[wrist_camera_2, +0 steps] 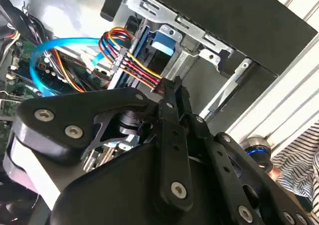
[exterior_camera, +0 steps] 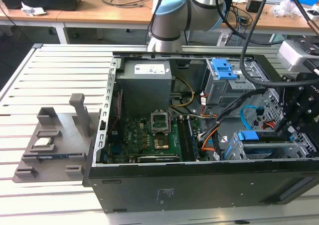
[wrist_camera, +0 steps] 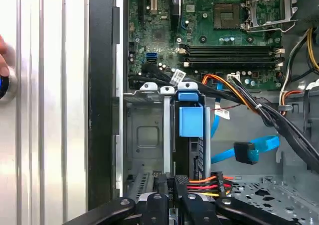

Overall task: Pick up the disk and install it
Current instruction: 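Insert the first disk wire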

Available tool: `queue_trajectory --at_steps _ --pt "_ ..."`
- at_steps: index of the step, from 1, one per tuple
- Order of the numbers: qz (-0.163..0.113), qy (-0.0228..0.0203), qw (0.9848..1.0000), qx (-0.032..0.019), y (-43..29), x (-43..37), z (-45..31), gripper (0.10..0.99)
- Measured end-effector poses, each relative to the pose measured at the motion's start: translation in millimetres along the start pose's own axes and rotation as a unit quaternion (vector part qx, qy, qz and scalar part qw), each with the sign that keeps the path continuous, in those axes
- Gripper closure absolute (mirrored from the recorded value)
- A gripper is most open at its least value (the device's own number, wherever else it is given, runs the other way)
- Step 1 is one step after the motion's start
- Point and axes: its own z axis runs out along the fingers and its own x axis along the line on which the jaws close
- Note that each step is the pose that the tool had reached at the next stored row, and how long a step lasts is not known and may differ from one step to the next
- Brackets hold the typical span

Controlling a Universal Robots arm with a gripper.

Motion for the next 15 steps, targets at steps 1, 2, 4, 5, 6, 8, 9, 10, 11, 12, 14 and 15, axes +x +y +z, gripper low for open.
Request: queue_trajectory --at_steps 1,2,4,5,6,8,9,10,11,12,14,15 --pt "0.000 0.0001 1.0000 0.0000 0.3 -18.5 0.6 0.918" --pt "0.000 0.0002 1.0000 0.0000 0.4 -30.6 0.9 0.918" --pt "0.001 0.0001 1.0000 0.0000 -0.6 -30.5 1.7 0.918" --pt "0.001 0.0003 1.0000 -0.0001 -1.3 -30.6 2.0 0.918" --pt "0.002 0.0003 1.0000 -0.0001 -1.8 -30.6 2.3 0.918" --pt "0.010 0.0021 0.9999 -0.0004 -2.9 -30.7 3.3 0.918" --pt "0.012 0.0024 0.9999 -0.0005 -3.1 -30.7 3.7 0.918" --pt "0.014 0.0027 0.9999 -0.0005 -3.3 -30.7 4.0 0.918" --pt "0.016 0.0029 0.9999 -0.0006 -3.4 -30.7 4.4 0.918" --pt "0.016 0.0028 0.9999 -0.0006 -3.4 -30.7 4.8 0.918" --pt "0.016 0.0028 0.9999 -0.0006 -3.5 -30.8 5.7 0.918" --pt "0.016 0.0029 0.9999 -0.0006 -3.5 -30.8 6.4 0.918"
